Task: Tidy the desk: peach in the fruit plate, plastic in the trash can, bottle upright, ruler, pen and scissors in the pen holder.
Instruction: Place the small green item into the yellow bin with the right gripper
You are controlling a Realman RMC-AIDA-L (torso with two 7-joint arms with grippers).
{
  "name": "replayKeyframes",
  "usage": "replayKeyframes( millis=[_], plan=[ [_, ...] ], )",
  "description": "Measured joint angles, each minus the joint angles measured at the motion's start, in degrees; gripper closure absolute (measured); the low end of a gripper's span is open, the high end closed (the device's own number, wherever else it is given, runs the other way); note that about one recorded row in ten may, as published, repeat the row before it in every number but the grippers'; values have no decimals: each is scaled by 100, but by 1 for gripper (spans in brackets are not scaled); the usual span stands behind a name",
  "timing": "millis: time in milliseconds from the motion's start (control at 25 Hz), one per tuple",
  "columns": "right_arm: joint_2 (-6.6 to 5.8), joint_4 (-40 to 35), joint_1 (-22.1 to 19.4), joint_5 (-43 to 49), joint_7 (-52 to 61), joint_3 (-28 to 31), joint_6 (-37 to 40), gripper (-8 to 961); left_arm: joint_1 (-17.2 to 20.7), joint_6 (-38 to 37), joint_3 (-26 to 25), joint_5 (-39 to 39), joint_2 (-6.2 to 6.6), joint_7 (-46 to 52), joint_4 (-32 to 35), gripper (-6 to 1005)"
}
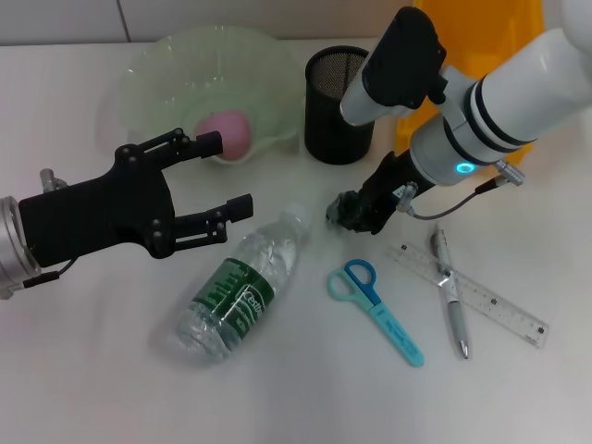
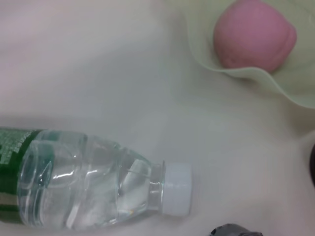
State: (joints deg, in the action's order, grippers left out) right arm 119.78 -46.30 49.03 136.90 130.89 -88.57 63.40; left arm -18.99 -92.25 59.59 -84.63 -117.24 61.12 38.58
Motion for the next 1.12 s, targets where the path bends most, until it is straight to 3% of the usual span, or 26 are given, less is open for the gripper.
replayKeyframes(
  millis=[160,240,480,720,840,960,1040,1120],
  plan=[
    [-12,-156,-84,-8,30,70,45,602,6,9,0,0,0,-2,0,174],
    [-25,-338,-175,-32,55,84,73,815,8,13,0,0,0,-3,0,174],
    [-45,-1196,-528,-20,175,306,492,819,9,22,0,0,0,-3,0,174],
    [-50,-1546,-653,-7,196,658,777,826,9,23,0,0,0,-2,0,174],
    [-57,-2131,-872,31,302,899,965,829,4,23,-1,0,0,6,0,175],
    [-61,-2949,-1095,168,443,1465,1174,831,2,23,0,0,4,6,0,175],
    [-70,-3371,-1167,231,453,2244,1362,831,-4,23,-1,3,-1,3,0,175],
    [-83,-3402,-1172,233,415,2474,1359,831,-5,23,0,5,-3,2,0,175]
  ],
)
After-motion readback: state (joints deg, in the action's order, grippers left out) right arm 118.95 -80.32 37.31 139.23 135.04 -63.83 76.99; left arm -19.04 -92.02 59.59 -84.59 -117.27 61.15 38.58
